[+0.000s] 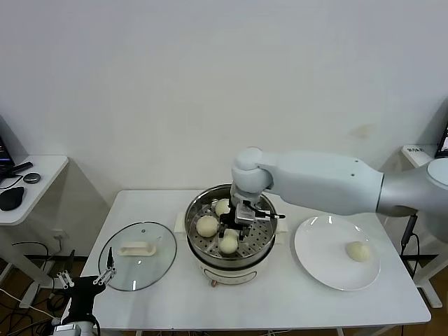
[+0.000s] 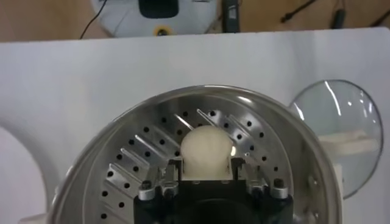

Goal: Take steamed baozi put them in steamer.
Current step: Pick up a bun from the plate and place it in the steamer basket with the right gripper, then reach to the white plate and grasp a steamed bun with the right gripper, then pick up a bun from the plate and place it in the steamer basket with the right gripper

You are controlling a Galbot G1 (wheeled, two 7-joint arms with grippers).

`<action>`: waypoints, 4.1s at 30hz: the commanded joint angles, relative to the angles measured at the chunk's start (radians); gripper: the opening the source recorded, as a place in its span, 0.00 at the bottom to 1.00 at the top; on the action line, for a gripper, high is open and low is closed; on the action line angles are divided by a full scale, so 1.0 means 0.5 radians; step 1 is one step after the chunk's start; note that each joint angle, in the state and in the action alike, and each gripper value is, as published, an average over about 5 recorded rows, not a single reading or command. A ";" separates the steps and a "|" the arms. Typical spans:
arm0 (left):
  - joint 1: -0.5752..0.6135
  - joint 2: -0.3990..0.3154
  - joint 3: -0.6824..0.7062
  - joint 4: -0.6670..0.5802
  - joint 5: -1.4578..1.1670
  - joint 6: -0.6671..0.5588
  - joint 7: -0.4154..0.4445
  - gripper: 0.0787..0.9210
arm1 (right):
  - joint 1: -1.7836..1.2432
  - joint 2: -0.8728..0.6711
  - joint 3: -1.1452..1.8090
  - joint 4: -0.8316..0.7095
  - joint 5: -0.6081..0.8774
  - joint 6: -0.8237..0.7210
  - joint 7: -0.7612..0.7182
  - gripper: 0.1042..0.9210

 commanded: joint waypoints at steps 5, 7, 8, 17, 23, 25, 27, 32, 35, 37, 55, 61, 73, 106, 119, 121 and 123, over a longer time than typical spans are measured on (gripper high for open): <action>0.003 0.002 -0.008 0.006 -0.008 -0.007 -0.007 0.88 | -0.013 -0.018 0.031 -0.012 -0.123 0.121 0.045 0.60; 0.002 0.003 -0.008 0.006 -0.007 -0.008 -0.006 0.88 | 0.022 -0.051 0.054 0.008 -0.078 0.095 0.042 0.68; 0.002 0.003 -0.007 0.005 -0.007 -0.008 -0.006 0.88 | 0.042 -0.076 0.074 0.019 -0.053 0.065 0.037 0.71; -0.014 0.030 -0.007 0.002 -0.008 -0.006 0.000 0.88 | 0.211 -0.573 0.173 0.275 0.432 -0.743 0.003 0.88; -0.028 0.056 0.008 -0.006 -0.005 -0.005 0.005 0.88 | 0.248 -1.133 0.173 0.489 0.706 -1.353 -0.022 0.88; -0.036 0.063 0.022 -0.005 -0.001 -0.003 0.007 0.88 | 0.190 -1.309 0.207 0.517 0.656 -1.449 -0.054 0.88; -0.045 0.066 0.040 -0.002 0.004 -0.002 0.008 0.88 | 0.107 -1.440 0.243 0.520 0.574 -1.482 -0.087 0.88; -0.056 0.068 0.076 0.002 0.013 0.000 0.011 0.88 | -0.199 -1.653 0.366 0.423 0.344 -1.500 -0.079 0.88; -0.059 0.070 0.087 0.011 0.013 0.001 0.015 0.88 | -0.395 -1.698 0.477 0.304 0.177 -1.462 -0.070 0.88; -0.058 0.073 0.091 0.016 0.013 0.001 0.017 0.88 | -0.570 -1.704 0.607 0.207 0.086 -1.444 -0.054 0.88; -0.038 0.054 0.077 0.046 0.038 0.005 0.024 0.88 | -1.414 -1.294 1.461 -0.577 -0.370 -1.115 -0.018 0.88; -0.034 0.044 0.077 0.047 0.055 0.007 0.025 0.88 | -1.468 -1.156 1.548 -0.748 -0.482 -1.058 -0.003 0.88; -0.035 0.032 0.073 0.049 0.071 0.006 0.020 0.88 | -1.473 -0.938 1.591 -0.944 -0.567 -1.069 0.035 0.88; -0.078 0.063 0.114 0.027 0.062 0.010 0.025 0.88 | 0.086 -1.307 0.325 0.092 0.672 -1.564 -0.110 0.56; -0.084 0.072 0.127 -0.003 0.047 0.020 0.030 0.88 | 0.630 -0.494 -0.151 0.381 1.497 -2.089 0.331 0.58; -0.084 0.066 0.122 -0.012 0.038 0.027 0.032 0.88 | 0.595 -0.403 -0.156 0.369 1.533 -2.156 0.385 0.58; -0.084 0.062 0.116 -0.017 0.027 0.033 0.033 0.88 | 0.546 -0.324 -0.165 0.346 1.527 -2.214 0.423 0.58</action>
